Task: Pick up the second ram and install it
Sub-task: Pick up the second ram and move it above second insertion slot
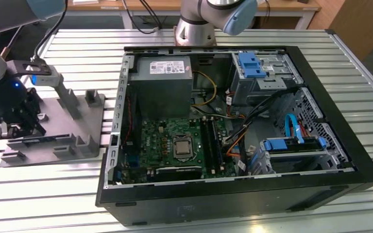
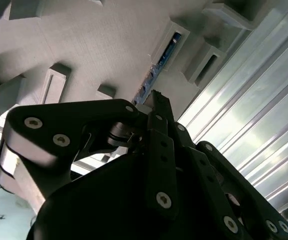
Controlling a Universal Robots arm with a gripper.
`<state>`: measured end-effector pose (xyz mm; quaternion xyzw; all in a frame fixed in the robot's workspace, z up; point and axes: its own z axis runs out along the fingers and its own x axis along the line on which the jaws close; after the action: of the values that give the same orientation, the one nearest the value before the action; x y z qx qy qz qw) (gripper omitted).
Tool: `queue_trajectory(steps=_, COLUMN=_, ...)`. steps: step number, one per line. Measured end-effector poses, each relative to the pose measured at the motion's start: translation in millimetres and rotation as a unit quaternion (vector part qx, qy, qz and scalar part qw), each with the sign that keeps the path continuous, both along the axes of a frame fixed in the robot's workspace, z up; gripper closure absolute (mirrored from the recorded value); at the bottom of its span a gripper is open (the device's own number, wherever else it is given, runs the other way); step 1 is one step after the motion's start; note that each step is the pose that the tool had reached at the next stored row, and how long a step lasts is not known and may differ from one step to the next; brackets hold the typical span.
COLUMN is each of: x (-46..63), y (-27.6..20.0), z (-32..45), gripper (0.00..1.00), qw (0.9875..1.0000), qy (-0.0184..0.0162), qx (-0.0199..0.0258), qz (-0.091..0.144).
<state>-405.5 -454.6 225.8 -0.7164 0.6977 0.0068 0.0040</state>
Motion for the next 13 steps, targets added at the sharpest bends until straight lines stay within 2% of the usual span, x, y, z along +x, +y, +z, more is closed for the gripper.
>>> queue_trajectory(steps=2, x=0.0, y=0.0, z=0.0, gripper=0.90, qw=0.9999, qy=0.0000, qx=0.0000, qz=0.011)
queue_trajectory(steps=11, x=0.0, y=0.0, z=0.0, gripper=0.89, qw=0.9999, qy=0.0000, qx=0.0000, qz=0.011)
queue_trajectory(steps=13, x=0.0, y=0.0, z=0.0, gripper=0.77, qw=0.9999, qy=0.0000, qx=0.0000, qz=0.011)
